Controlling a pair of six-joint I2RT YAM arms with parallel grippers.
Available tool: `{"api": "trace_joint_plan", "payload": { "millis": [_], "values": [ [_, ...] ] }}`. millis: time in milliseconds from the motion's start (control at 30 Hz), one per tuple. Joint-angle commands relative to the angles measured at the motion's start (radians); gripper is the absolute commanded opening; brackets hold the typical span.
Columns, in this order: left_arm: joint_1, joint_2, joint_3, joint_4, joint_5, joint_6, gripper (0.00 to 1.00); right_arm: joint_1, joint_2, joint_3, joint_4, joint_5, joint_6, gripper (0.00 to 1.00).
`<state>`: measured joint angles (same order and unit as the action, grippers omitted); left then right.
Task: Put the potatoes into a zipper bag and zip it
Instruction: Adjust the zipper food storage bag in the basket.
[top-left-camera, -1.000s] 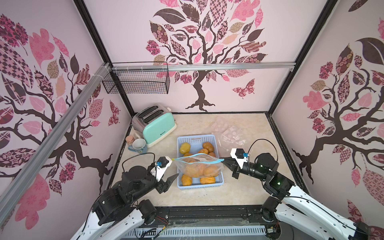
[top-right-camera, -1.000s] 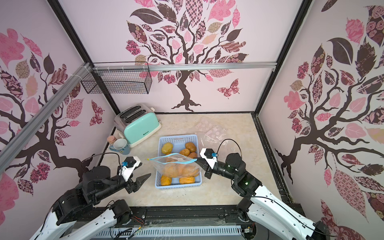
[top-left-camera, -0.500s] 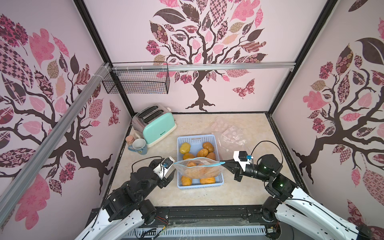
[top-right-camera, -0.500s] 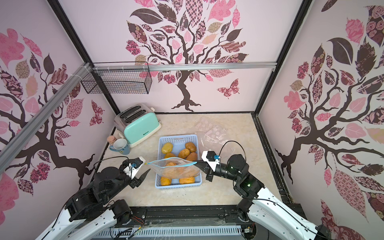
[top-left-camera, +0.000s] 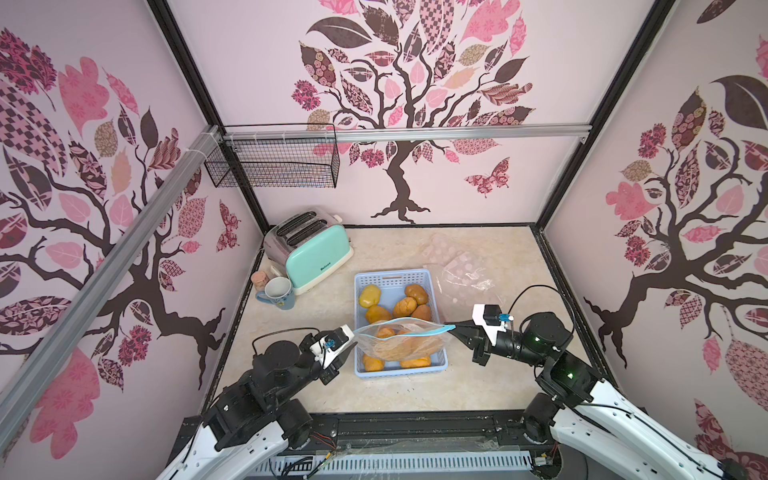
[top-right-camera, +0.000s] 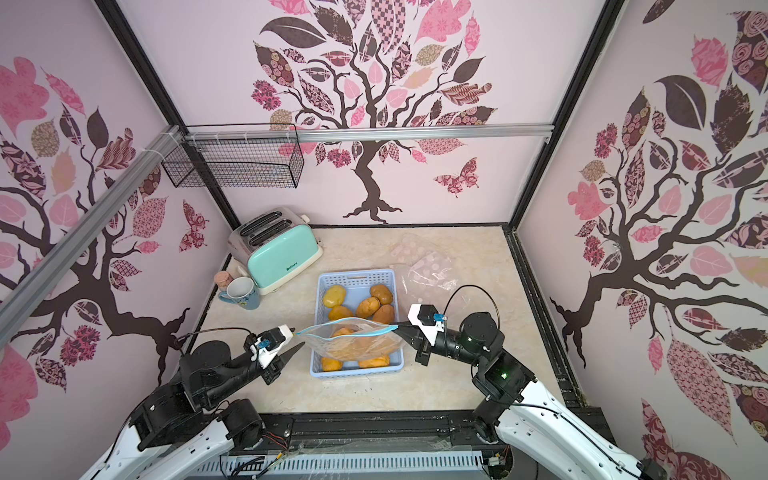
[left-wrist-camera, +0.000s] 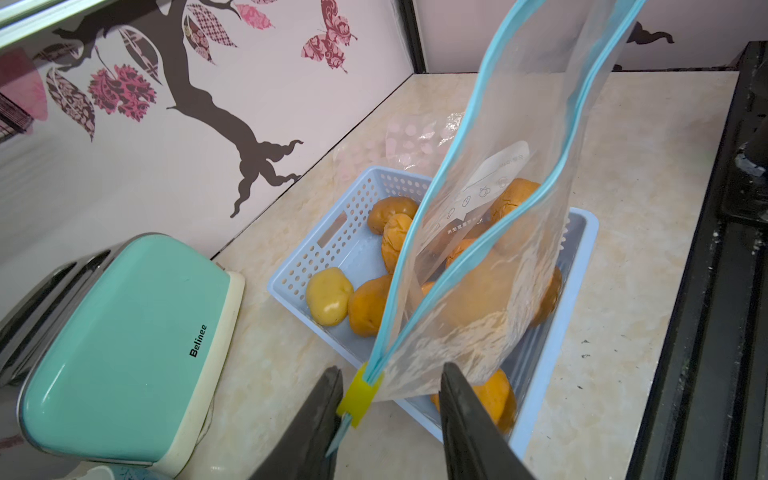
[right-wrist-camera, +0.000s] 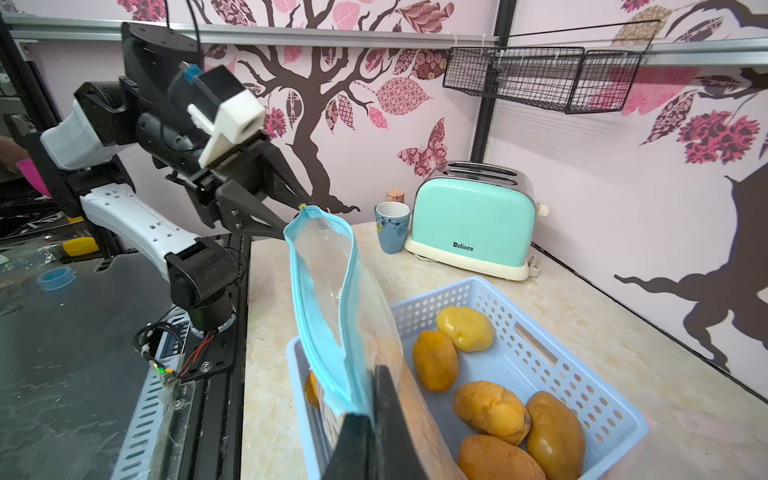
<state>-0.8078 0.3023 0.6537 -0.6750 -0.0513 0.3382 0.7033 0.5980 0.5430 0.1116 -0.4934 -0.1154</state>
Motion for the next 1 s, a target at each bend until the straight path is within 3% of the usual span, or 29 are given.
{"api": "trace_joint_plan", "payload": {
  "millis": [0, 167, 467, 700, 900, 967],
  "values": [
    [-0.001, -0.040, -0.038, 0.028, 0.073, -0.007, 0.34, -0.007, -0.010, 0.026, -0.010, 0.053, 0.008, 0.00],
    [0.001, -0.058, -0.050, 0.037, 0.077, -0.011, 0.18, -0.007, -0.013, 0.032, -0.020, 0.112, 0.019, 0.00],
    [-0.001, -0.044, -0.079, 0.053, 0.098, -0.014, 0.39, -0.006, -0.016, 0.027, -0.001, 0.124, 0.039, 0.00],
    [-0.001, -0.036, -0.083, 0.058, 0.041, -0.021, 0.29, -0.006, -0.021, 0.021, -0.004, 0.140, 0.037, 0.00],
    [-0.001, -0.064, -0.094, 0.073, 0.009, -0.022, 0.26, -0.006, -0.017, 0.028, -0.013, 0.156, 0.028, 0.00],
    [-0.001, -0.064, -0.094, 0.072, 0.015, -0.023, 0.21, -0.006, -0.017, 0.027, -0.013, 0.156, 0.029, 0.00]
  ]
}}
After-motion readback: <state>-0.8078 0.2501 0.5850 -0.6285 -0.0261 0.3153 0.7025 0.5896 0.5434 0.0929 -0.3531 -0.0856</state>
